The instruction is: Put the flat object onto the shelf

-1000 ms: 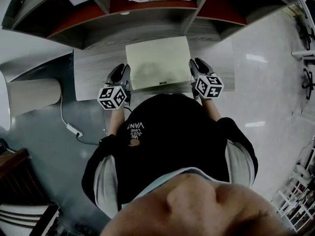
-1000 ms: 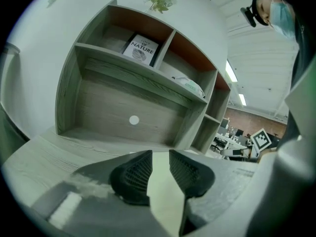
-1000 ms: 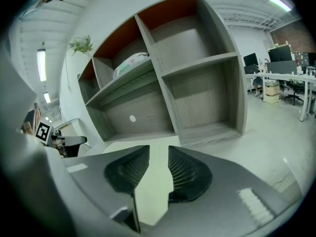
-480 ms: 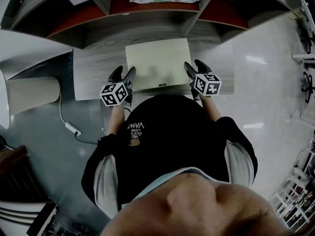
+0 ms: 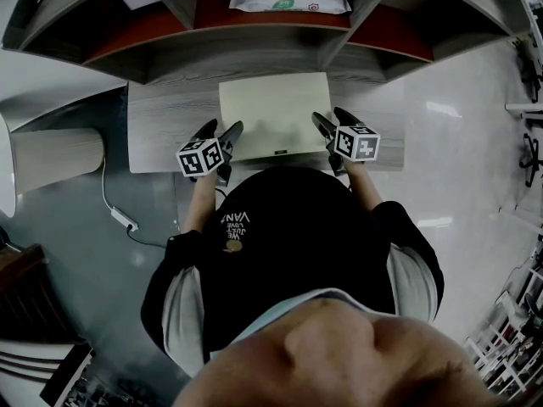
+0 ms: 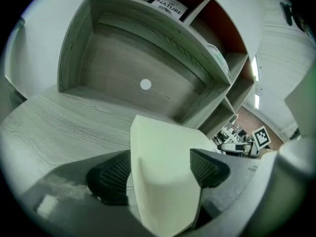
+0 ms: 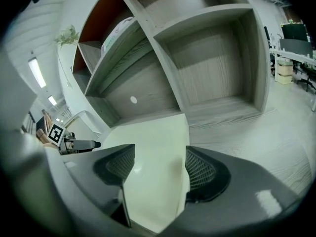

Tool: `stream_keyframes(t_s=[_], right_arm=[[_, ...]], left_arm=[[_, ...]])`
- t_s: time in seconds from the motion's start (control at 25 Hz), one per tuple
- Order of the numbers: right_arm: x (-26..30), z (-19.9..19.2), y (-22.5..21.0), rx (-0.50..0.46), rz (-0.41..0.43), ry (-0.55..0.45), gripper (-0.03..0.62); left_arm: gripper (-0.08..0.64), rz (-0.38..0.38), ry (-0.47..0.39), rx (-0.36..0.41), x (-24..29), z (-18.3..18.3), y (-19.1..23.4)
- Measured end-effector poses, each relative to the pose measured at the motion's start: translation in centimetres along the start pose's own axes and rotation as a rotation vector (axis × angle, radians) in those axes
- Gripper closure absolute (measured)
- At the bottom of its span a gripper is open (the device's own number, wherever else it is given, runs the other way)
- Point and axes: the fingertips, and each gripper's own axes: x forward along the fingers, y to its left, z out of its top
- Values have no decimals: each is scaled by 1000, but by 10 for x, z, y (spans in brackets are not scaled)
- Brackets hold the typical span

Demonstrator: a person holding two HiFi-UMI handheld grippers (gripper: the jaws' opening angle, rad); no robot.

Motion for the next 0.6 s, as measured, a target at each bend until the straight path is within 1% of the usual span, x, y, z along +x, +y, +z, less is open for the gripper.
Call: stream_keyframes(t_s=[0.36,0.6], right_arm=[[13,-12,-7,26,0,81,279],[23,-20,-10,74,38,121,279]], left_arm=[[186,10,65,-58,7,-10,7],[186,-2,91,-71,12,-10,7]])
